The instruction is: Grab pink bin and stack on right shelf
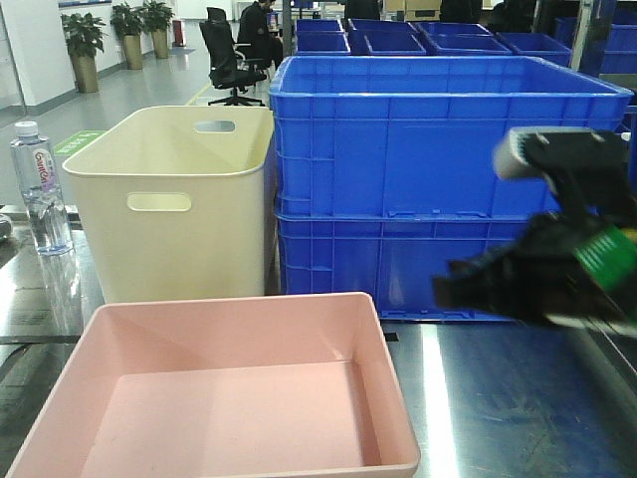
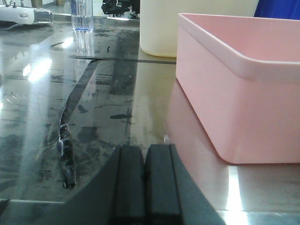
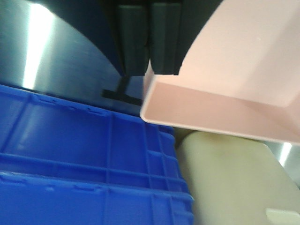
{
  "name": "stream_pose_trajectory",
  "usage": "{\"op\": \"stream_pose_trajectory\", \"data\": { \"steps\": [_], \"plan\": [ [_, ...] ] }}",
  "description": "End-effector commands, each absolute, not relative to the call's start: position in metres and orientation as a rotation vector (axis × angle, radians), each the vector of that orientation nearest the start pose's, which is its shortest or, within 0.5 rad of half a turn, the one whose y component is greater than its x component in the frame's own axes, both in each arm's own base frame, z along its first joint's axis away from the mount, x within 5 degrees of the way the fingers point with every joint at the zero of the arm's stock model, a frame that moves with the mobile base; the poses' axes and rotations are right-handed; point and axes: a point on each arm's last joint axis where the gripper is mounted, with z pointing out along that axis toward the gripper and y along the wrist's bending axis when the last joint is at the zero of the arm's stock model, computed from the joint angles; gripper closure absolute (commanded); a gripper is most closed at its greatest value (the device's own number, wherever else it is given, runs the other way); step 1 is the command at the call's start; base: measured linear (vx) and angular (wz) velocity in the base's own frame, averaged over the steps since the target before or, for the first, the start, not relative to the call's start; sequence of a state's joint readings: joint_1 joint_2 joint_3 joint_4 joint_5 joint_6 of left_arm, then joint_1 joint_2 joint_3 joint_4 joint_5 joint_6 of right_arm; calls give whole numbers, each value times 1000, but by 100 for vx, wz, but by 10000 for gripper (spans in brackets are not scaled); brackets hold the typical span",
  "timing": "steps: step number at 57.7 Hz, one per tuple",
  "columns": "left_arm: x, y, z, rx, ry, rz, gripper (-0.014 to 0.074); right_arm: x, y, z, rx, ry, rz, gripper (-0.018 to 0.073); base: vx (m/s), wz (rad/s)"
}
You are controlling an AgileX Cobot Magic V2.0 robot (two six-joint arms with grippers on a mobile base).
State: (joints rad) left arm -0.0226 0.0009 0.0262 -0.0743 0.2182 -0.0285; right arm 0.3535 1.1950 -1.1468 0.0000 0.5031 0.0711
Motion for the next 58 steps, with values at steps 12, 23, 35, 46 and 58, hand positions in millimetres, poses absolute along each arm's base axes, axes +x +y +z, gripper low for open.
{"op": "stream_pose_trajectory", "data": {
  "steps": [12, 23, 35, 46, 58],
  "plan": [
    [59, -2, 186, -70, 1680, -108, 604, 143, 15, 355, -89, 1685, 74, 571, 0, 0],
    [59, -2, 186, -70, 1680, -108, 604, 84, -6, 292, 13, 1625, -92, 571, 0, 0],
    [59, -2, 186, -70, 1680, -108, 604, 58, -5, 226, 19, 1602, -97, 571, 0, 0],
    [59, -2, 186, -70, 1680, -108, 604, 56, -5, 188, 45, 1676, -71, 571, 0, 0],
    [59, -2, 186, -70, 1681, -108, 604, 56, -5, 186, 55, 1698, -69, 571, 0, 0]
  ]
}}
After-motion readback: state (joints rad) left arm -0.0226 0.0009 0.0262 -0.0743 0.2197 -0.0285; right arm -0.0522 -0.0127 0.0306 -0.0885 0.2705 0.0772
